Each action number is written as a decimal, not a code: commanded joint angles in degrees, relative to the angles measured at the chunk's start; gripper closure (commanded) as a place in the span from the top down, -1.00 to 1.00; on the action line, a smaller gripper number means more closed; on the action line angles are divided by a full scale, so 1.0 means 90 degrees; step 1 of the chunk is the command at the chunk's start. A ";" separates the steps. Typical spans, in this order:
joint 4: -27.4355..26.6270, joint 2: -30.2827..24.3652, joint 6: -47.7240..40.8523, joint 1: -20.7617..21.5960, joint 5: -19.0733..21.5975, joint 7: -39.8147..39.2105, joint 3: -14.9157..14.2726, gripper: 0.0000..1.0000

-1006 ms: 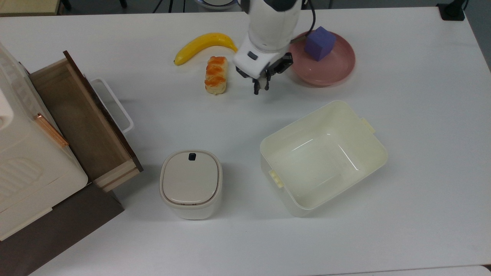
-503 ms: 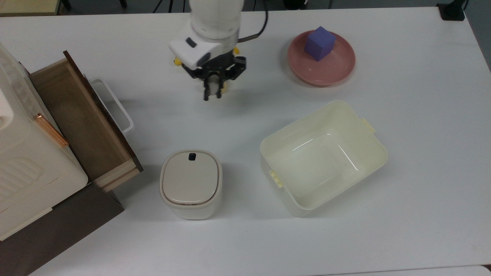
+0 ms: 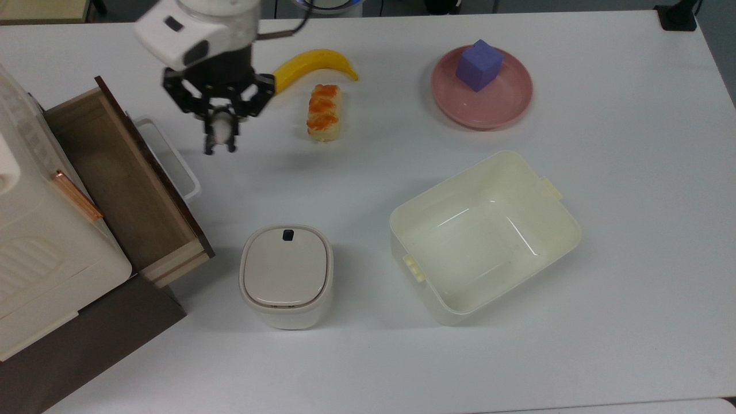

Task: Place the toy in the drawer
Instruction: 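Carry the panda toy over the open wooden drawer and release it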

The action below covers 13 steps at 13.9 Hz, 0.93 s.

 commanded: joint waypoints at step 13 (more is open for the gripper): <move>0.0793 0.0843 0.1219 -0.0800 -0.0961 -0.1048 -0.0024 1.00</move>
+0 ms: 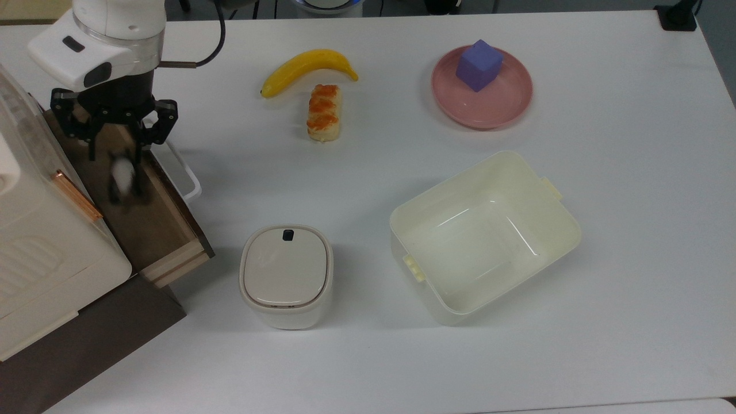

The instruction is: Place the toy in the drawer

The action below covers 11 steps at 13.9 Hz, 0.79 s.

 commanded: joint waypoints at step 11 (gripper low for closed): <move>-0.0055 -0.0570 -0.1793 0.0484 0.1131 0.2717 0.1118 1.00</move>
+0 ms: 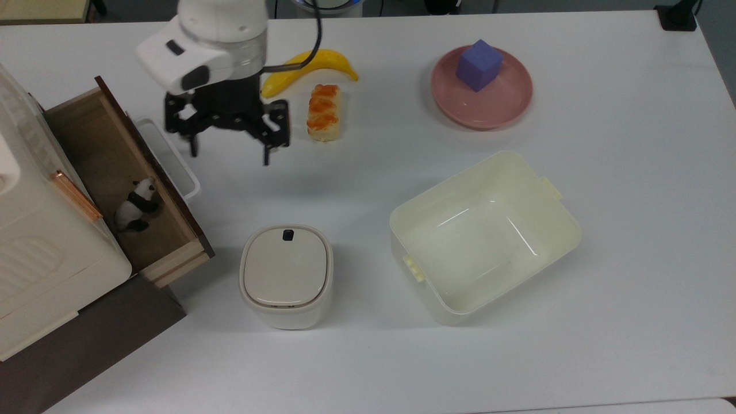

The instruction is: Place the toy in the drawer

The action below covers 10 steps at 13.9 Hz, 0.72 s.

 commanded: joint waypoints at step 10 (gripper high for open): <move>-0.0775 -0.1375 -0.1813 0.1060 0.0635 0.1200 -0.0285 1.00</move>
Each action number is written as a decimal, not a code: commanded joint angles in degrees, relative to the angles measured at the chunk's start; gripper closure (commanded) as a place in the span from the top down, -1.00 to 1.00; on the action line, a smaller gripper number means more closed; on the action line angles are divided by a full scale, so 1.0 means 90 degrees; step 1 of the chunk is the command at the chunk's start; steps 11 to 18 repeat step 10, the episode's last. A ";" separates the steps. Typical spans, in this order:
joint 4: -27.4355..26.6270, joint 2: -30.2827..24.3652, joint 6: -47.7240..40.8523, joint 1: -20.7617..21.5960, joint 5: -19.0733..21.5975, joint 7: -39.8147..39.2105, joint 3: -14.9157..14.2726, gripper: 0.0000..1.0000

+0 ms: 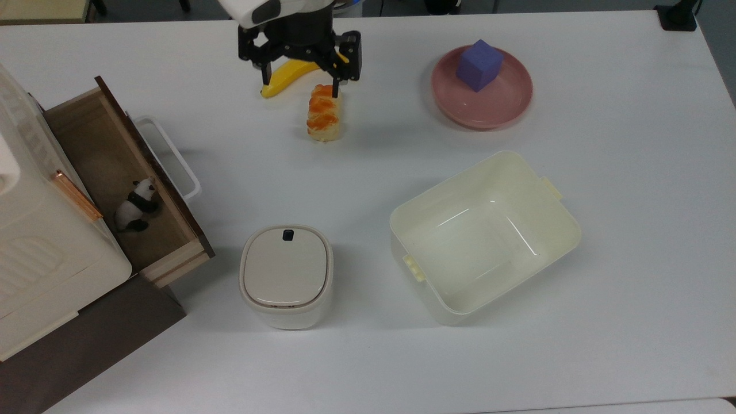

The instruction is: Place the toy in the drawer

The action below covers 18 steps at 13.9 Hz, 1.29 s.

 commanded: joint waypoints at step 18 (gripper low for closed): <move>-0.0555 -0.0634 -0.0274 0.0890 0.0614 -0.0278 -0.0967 1.00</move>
